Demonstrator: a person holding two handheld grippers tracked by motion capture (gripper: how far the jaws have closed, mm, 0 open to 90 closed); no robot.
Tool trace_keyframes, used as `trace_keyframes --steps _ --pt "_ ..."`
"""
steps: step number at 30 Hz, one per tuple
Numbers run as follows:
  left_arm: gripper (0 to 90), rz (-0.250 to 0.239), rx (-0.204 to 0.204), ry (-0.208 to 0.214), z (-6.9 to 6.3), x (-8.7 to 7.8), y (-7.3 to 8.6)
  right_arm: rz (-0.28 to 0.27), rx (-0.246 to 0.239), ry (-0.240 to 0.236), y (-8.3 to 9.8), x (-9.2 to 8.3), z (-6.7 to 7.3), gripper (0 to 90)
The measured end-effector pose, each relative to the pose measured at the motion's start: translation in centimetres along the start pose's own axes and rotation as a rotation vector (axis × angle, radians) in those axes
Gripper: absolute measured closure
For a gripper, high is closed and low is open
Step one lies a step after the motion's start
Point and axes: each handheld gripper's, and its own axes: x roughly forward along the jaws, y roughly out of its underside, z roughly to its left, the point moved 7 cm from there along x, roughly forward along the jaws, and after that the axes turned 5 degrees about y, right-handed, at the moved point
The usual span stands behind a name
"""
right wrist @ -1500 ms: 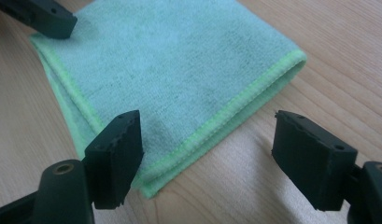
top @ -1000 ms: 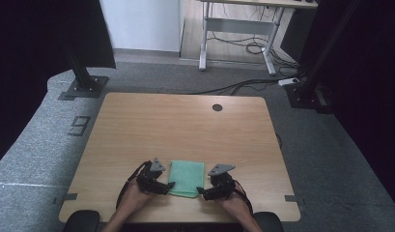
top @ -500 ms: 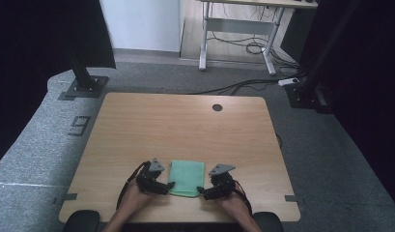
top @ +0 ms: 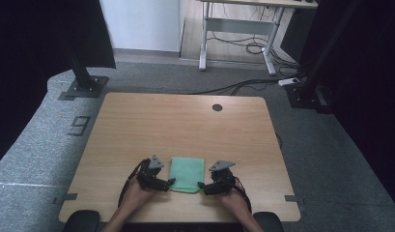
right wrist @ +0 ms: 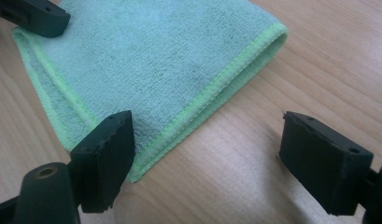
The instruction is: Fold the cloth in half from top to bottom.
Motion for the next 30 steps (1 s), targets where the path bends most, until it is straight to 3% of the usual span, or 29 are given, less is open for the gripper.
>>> trace_keyframes --steps 30 --pt "6.8 -0.008 -0.077 -0.076 5.5 2.9 -3.8 -0.005 0.043 0.068 -3.6 3.8 -5.0 18.2"
